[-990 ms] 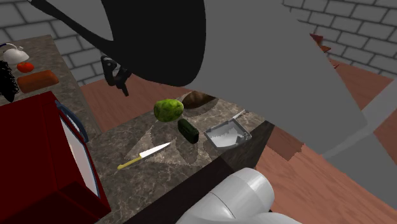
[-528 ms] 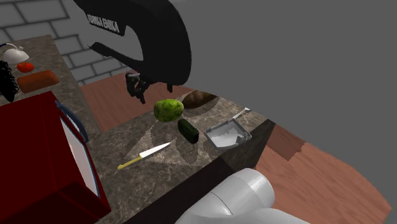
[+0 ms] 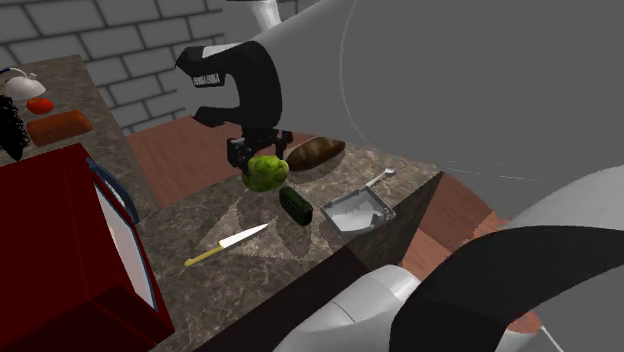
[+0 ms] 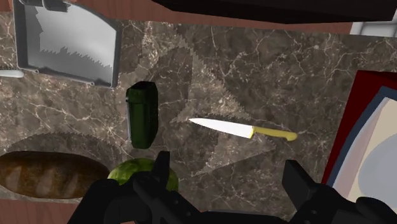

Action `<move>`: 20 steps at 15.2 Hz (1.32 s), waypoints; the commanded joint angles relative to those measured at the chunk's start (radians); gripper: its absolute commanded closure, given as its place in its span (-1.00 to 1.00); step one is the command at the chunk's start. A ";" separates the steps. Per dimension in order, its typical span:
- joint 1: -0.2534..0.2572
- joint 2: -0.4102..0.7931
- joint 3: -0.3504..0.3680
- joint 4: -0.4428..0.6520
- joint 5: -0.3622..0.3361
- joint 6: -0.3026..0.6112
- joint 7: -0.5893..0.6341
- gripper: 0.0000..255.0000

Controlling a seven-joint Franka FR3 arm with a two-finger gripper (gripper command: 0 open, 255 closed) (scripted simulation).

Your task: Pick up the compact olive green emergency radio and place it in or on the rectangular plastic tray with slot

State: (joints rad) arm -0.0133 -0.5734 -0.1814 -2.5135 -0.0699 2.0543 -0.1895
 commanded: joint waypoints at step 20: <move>-0.021 0.800 -0.163 0.174 0.325 0.558 -0.509 -1.00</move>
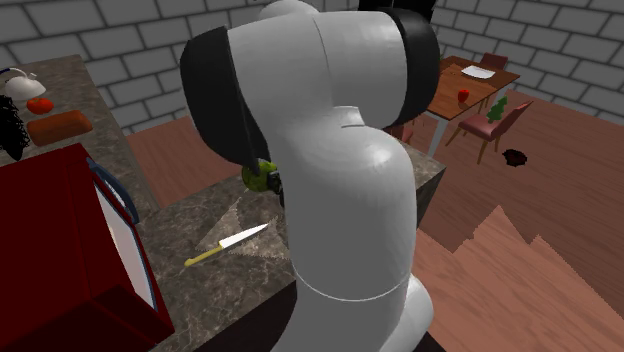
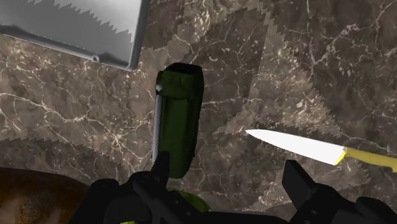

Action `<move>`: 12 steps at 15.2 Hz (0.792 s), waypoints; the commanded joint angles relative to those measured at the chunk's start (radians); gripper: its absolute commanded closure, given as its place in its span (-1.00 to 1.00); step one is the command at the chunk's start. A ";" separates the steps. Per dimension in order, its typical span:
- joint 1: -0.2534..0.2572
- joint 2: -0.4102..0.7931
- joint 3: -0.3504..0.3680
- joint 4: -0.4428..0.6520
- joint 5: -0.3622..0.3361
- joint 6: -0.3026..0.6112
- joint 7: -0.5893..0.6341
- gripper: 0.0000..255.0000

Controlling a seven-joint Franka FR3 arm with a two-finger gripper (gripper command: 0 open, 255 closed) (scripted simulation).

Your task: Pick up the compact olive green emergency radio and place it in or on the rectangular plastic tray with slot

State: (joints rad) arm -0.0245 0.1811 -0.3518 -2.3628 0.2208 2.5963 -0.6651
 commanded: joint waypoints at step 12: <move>-0.167 0.440 0.133 0.297 0.205 0.107 -0.228 -1.00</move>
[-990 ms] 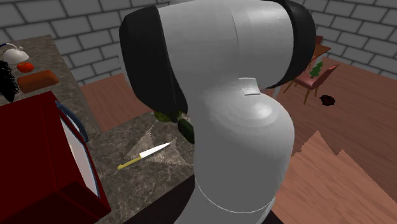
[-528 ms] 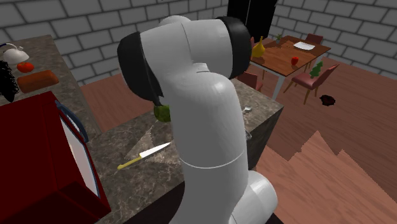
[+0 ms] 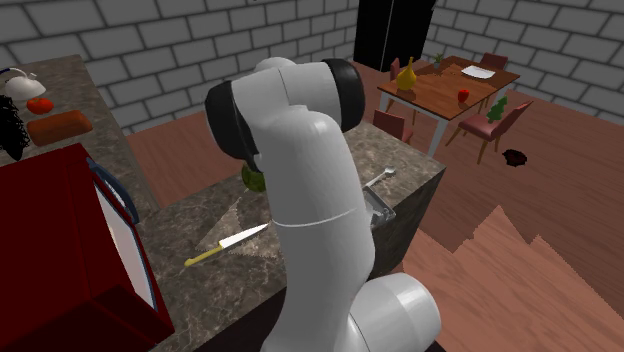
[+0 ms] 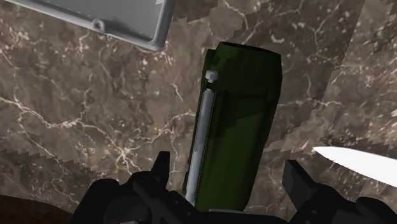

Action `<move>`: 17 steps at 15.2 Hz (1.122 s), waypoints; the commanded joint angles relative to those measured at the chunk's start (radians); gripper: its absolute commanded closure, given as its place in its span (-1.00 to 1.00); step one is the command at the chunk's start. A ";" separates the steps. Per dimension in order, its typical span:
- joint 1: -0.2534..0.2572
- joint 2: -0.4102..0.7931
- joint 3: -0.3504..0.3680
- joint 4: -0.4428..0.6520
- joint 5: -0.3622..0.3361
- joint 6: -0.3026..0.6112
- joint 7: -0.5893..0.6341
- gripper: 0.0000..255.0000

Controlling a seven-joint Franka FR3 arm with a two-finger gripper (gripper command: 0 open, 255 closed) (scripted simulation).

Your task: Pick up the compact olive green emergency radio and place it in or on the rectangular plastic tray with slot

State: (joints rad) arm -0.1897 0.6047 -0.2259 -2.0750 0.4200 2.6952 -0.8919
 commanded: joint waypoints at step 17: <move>-0.019 0.076 0.032 0.036 0.026 0.042 -0.016 1.00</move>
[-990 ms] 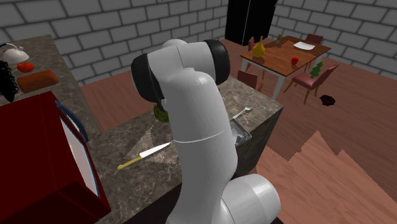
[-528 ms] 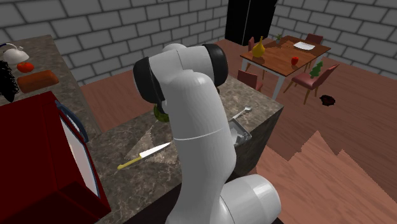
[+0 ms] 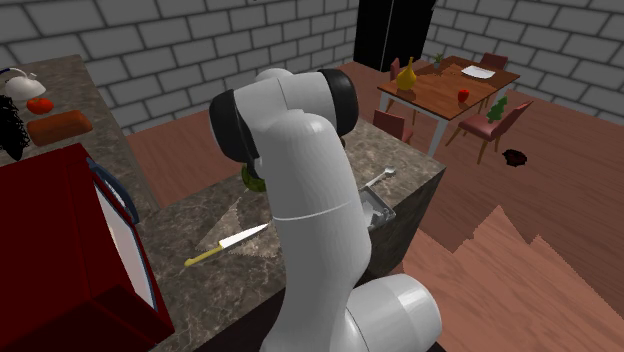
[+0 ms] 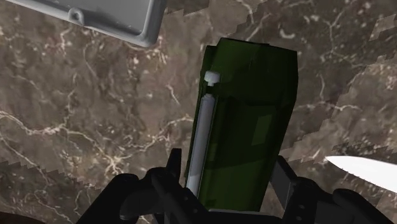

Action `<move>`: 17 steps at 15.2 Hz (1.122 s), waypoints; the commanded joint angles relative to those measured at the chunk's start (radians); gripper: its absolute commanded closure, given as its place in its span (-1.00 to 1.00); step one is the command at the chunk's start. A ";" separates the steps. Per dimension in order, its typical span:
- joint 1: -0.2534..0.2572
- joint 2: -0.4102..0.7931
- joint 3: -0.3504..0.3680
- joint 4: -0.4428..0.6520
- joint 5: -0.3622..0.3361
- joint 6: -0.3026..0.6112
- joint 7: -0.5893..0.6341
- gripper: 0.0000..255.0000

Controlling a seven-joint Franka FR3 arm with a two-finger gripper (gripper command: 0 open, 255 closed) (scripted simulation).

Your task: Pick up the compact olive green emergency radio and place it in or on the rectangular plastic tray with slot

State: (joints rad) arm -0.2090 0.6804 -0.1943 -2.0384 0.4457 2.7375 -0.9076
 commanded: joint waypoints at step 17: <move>0.051 -0.146 -0.067 -0.049 -0.062 -0.100 0.051 1.00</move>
State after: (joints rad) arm -0.1626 0.5460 -0.2557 -2.0852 0.3894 2.6458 -0.8618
